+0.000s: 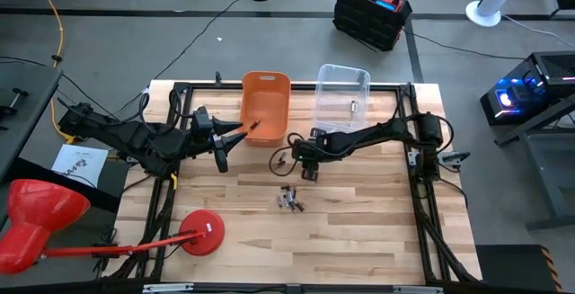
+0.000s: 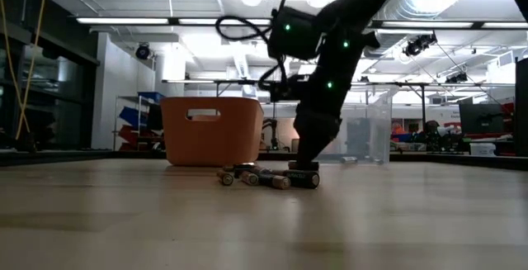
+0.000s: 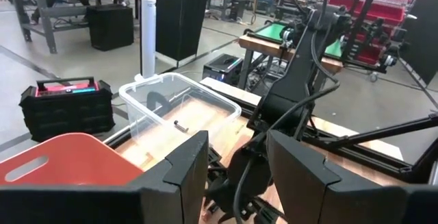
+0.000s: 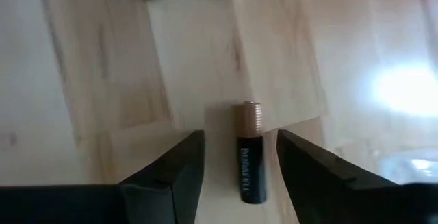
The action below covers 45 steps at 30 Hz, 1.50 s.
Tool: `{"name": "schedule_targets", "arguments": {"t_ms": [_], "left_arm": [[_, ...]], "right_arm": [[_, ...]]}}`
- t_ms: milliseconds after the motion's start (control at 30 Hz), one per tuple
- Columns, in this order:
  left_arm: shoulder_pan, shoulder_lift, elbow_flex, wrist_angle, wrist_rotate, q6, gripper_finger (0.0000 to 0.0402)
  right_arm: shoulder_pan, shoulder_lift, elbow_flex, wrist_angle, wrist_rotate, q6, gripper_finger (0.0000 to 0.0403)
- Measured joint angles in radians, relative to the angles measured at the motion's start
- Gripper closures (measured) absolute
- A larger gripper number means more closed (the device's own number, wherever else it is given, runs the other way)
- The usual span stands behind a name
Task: Sort batteries
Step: Put the brown battery into the orange bin
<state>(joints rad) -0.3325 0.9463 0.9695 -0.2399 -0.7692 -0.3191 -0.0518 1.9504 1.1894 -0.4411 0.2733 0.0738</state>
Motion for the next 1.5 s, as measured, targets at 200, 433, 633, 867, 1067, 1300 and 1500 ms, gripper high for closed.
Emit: {"name": "schedule_targets", "arguments": {"t_ms": [200, 433, 633, 867, 1067, 1300, 1500], "left_arm": [[0.0, 0.0, 0.0, -0.001, 0.0, -0.02, 0.026], [-0.001, 0.0, 0.0, -0.002, 0.002, -0.02, 0.026], [0.0, 0.0, 0.0, -0.003, 0.009, -0.019, 0.026], [0.0, 0.0, 0.0, -0.003, 0.042, 0.007, 0.026], [0.0, 0.0, 0.001, -0.002, 0.043, 0.005, 0.026], [-0.002, 0.0, 0.001, -0.001, 0.045, -0.011, 0.026], [-0.002, 0.0, 0.001, -0.002, 0.045, -0.012, 0.026]], "right_arm": [[-0.008, 0.012, 0.003, -0.003, -0.112, 0.012, 0.0246], [0.047, 0.012, 0.003, -0.012, -0.257, 0.076, 0.035], [0.119, -0.014, 0.056, -0.083, -0.359, 0.102, 0.0375], [0.113, -0.081, 0.325, -0.084, -0.252, -0.029, 0.0379], [0.037, -0.049, 0.483, 0.084, -0.11, -0.122, 0.0372], [-0.084, 0.003, 0.53, 0.108, 0.011, 0.002, 0.0298], [-0.135, 0.003, 0.534, 0.088, 0.009, 0.14, 0.0232]]}}
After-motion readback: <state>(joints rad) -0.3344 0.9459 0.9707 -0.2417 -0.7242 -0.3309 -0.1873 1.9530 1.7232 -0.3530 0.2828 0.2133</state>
